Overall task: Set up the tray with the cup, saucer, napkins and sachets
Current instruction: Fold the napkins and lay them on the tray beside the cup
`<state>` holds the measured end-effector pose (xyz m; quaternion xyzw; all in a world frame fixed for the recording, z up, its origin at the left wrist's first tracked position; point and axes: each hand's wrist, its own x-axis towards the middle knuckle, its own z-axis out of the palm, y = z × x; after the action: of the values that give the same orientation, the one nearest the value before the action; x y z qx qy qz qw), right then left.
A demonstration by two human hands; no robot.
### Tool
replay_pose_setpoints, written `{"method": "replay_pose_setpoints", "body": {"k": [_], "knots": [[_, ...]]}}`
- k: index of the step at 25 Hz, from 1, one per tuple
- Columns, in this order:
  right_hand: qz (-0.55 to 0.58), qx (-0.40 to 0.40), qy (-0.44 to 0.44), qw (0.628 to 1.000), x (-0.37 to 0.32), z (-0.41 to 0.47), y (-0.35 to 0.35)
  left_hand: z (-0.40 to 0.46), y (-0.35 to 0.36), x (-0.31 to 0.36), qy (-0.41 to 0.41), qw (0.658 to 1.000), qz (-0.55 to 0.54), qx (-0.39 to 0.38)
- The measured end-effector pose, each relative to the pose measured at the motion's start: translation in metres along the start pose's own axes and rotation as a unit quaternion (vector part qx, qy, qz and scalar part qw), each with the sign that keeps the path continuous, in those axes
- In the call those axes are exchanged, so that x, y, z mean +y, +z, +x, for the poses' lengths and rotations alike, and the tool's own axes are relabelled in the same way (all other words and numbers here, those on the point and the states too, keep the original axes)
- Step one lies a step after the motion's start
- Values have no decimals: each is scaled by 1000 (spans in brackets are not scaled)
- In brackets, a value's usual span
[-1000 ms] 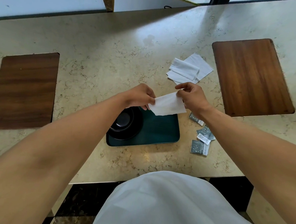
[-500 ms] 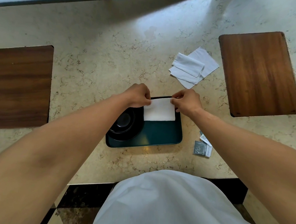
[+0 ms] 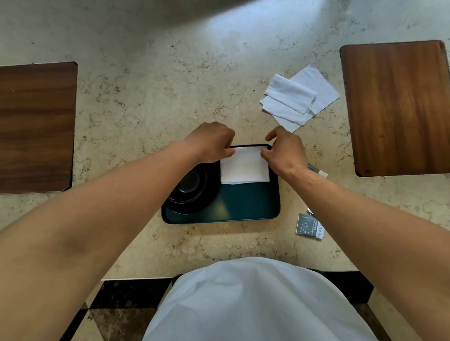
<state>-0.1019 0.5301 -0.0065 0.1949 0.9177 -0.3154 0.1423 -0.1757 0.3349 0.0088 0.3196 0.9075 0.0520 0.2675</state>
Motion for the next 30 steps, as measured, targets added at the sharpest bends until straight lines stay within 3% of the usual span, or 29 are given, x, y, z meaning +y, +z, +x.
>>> {"method": "replay_pose_setpoints", "body": {"k": [30], "knots": [[46, -59, 27, 997, 19, 18, -16, 21, -3, -1, -6, 997, -74, -28]]}}
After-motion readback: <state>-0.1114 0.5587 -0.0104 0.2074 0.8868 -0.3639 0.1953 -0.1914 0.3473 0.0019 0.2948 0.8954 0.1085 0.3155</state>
